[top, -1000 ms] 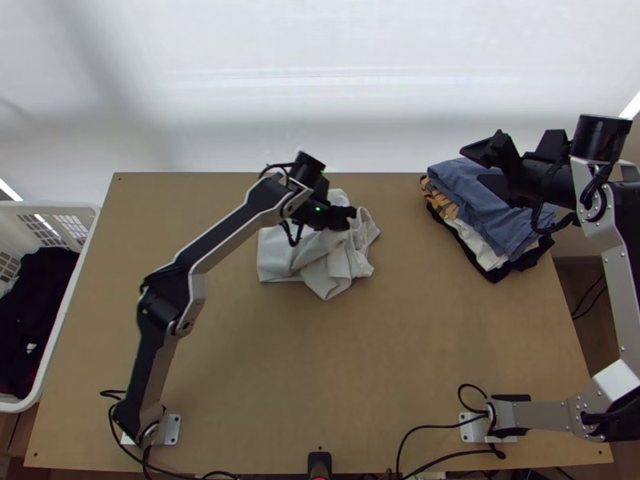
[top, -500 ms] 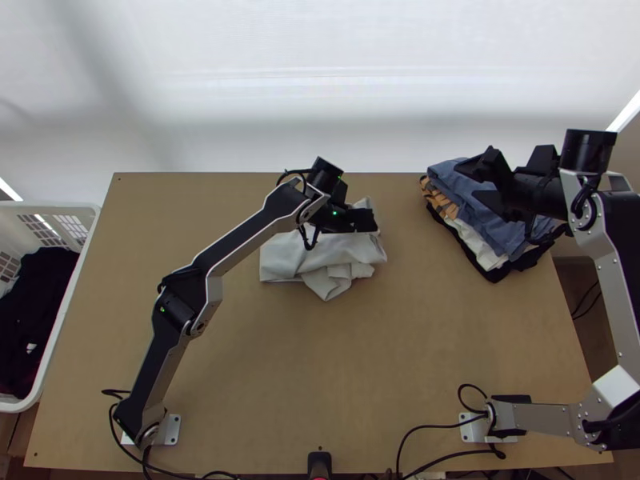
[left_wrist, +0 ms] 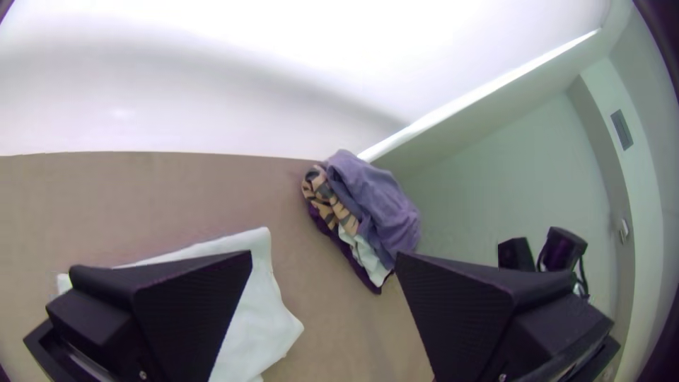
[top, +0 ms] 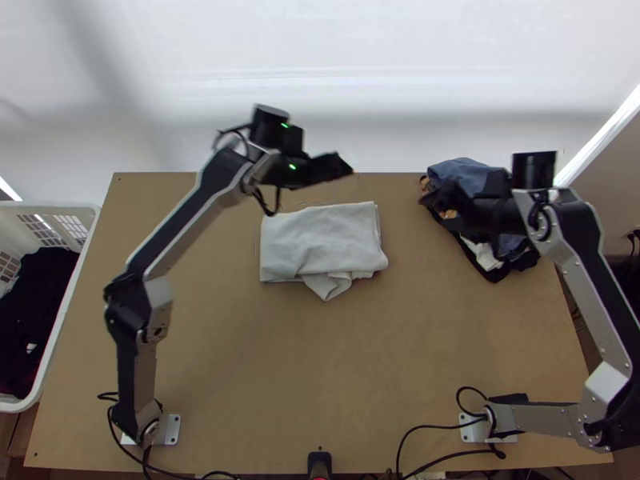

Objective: Fold the t-shirt

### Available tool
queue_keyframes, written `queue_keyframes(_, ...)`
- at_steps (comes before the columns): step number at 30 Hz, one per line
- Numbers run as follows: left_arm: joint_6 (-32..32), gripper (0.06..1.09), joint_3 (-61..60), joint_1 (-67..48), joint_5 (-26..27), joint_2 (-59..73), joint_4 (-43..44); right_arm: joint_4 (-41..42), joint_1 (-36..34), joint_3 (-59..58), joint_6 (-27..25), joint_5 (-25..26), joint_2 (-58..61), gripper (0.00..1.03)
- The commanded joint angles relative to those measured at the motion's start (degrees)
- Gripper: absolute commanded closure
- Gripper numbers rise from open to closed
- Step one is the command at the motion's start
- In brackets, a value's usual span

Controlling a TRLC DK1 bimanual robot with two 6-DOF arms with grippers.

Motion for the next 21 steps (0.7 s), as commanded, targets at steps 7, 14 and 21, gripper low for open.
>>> queue_keyframes(7, 0.18, 0.10, 1.02, 7.31, -0.45, -8.13, -5.52, 1.46, -1.88, -3.29, -8.64, -15.63, 13.83, 0.03)
queue_keyframes(14, 2.02, 0.10, 1.02, 12.93, -2.56, -12.79, -9.91, 6.12, -4.95, -2.58, -14.44, -17.56, 22.97, 0.03)
queue_keyframes(21, 3.78, 0.10, -1.70, 18.64, -3.52, -16.92, -13.16, 6.12, -5.22, -0.21, -20.15, -18.88, 31.05, 0.03)
